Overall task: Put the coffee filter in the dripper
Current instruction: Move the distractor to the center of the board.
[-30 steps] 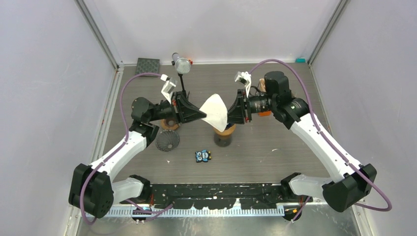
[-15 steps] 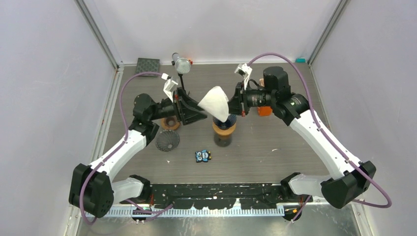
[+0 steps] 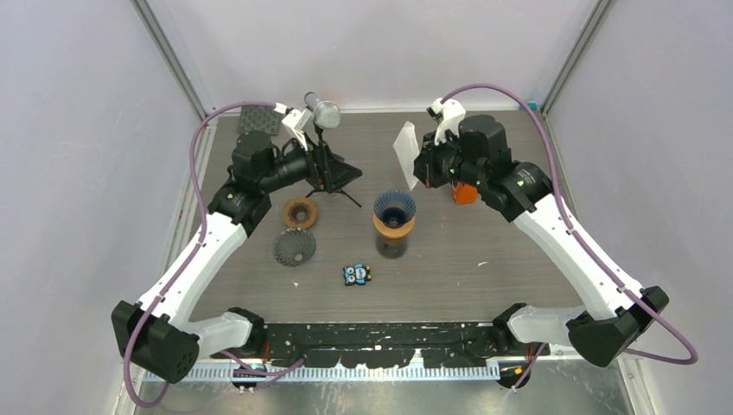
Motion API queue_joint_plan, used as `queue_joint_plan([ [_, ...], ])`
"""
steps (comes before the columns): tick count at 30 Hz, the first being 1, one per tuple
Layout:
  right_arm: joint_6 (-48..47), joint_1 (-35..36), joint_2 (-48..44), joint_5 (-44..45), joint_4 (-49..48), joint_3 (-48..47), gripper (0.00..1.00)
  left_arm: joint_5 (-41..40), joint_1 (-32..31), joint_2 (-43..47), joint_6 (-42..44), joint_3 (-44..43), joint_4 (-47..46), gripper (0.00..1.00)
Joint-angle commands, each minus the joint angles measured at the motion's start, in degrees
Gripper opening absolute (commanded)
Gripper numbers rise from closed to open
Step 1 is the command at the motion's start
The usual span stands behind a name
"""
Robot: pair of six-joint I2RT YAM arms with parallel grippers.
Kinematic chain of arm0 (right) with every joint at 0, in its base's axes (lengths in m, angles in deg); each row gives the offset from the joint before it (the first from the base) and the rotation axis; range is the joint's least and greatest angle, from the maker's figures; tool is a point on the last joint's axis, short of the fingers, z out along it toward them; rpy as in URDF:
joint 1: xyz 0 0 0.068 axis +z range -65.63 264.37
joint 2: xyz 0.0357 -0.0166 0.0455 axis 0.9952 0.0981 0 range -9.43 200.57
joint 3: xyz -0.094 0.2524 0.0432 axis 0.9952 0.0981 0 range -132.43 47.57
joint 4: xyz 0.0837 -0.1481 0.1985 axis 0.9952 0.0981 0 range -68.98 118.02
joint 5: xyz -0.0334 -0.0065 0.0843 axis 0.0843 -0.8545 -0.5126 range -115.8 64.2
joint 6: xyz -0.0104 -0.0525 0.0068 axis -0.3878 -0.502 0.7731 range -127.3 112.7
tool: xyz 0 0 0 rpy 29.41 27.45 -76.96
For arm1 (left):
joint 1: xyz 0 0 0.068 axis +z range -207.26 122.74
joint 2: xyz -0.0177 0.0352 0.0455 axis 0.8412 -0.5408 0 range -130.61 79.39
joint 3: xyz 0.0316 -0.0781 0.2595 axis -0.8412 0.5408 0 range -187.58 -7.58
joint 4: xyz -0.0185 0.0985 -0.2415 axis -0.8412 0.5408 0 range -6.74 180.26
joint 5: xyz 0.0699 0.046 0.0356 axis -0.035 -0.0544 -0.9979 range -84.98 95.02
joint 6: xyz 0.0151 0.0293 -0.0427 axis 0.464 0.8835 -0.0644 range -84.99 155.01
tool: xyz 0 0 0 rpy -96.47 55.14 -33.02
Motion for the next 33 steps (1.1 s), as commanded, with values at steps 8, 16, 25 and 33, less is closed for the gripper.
queue_joint_plan([
  [8,7.03,7.25,7.13,17.48,-1.65,-4.72,0.00,-9.60,-0.05,6.55,5.78,8.62,3.07,0.77],
  [16,8.92,9.57,11.80,19.90,-0.57,-8.48,0.00,-11.87,1.44,11.22,10.57,9.46,5.73,0.76],
  [25,7.12,9.49,9.50,21.31,-2.25,-5.98,0.01,-17.88,2.65,13.19,13.60,9.44,8.22,0.74],
  [33,5.68,9.20,8.22,21.29,-2.94,-4.78,0.00,-29.23,2.96,10.53,22.61,13.86,-2.08,0.74],
])
